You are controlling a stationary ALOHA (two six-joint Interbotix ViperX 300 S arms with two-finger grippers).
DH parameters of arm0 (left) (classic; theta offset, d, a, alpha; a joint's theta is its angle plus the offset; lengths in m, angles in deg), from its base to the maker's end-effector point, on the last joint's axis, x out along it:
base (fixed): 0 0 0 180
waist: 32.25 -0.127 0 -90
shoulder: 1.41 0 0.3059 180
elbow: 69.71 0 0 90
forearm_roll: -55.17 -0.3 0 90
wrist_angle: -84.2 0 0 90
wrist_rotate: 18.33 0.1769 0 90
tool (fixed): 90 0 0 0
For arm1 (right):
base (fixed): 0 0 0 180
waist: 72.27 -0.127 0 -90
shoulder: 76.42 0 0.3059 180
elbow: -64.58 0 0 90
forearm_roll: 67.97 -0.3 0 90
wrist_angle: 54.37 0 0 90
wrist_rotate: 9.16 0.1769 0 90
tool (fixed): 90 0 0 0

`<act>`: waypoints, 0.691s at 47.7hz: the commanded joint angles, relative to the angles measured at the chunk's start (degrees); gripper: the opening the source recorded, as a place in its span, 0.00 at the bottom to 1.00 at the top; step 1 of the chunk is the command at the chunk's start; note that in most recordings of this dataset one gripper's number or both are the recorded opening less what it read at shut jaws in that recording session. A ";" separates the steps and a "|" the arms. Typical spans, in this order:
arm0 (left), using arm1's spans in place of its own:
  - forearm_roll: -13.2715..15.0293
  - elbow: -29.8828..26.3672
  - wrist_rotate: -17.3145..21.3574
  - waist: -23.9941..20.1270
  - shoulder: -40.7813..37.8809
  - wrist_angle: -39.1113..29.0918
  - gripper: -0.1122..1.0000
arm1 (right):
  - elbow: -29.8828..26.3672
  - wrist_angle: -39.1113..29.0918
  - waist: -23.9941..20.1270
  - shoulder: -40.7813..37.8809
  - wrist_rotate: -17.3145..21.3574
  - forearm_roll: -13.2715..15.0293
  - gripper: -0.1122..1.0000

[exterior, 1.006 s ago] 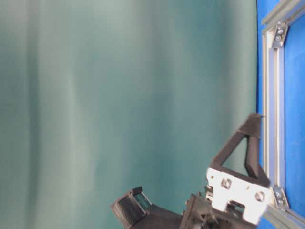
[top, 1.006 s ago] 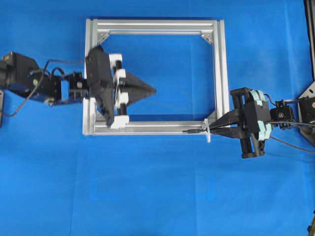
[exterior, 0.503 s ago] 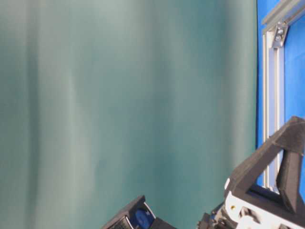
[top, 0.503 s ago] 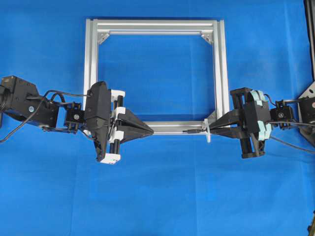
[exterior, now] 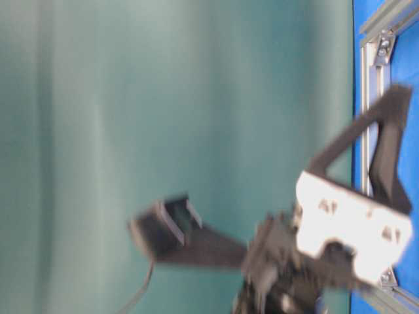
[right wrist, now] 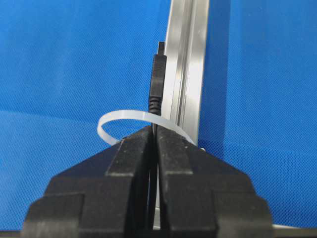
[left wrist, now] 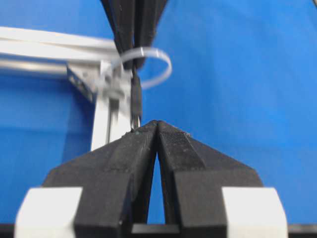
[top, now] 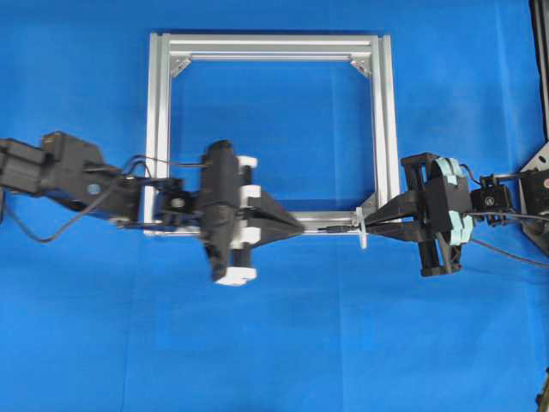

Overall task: Insert the wire through the string loop located on the right side.
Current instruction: 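Move the left gripper right toward the plug emerging from the loop, then grasp the USB plug end with the left gripper beyond the loop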

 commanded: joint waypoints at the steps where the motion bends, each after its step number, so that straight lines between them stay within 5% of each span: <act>1: -0.18 -5.10 0.18 -1.05 -0.53 -2.90 0.12 | -0.97 0.62 0.09 0.44 -0.09 0.09 0.07; 13: -0.35 -13.18 0.26 -2.02 -4.31 -8.00 0.12 | -1.05 0.62 0.09 0.35 -0.09 0.09 0.07; 33: -0.53 -12.92 0.44 -1.49 -4.31 -8.35 0.12 | -1.05 0.62 0.09 0.35 -0.09 0.18 0.07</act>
